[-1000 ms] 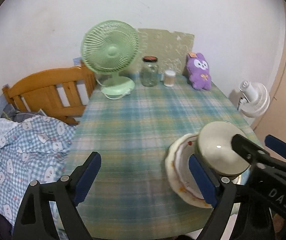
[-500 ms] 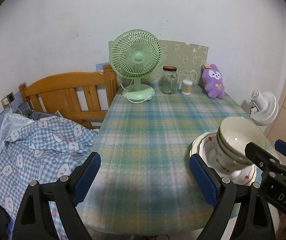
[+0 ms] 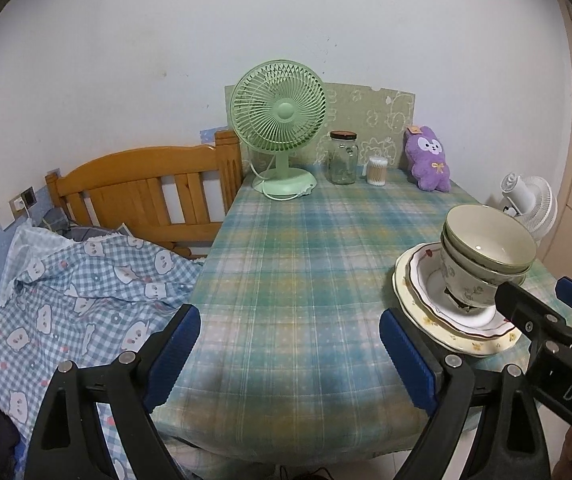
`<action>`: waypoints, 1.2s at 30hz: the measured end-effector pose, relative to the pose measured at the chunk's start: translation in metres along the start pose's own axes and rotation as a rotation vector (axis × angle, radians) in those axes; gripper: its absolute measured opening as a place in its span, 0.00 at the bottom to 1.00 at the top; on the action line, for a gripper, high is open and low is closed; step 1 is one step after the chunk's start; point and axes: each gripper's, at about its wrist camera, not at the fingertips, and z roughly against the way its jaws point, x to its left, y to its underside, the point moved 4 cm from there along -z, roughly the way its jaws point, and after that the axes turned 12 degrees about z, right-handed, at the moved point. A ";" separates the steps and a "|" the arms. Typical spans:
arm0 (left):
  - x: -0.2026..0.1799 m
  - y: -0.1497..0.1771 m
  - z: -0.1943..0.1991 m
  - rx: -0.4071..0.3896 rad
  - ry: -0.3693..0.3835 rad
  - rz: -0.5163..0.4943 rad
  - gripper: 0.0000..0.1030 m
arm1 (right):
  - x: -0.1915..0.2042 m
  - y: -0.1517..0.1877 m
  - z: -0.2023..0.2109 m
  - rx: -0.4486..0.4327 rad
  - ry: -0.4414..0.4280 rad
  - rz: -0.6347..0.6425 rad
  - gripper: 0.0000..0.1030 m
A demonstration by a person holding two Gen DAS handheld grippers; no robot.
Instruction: Organize plates and bowls
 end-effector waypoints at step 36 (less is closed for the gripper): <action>0.000 -0.015 0.008 -0.024 0.012 0.049 0.98 | -0.010 -0.019 0.003 0.014 0.029 0.012 0.87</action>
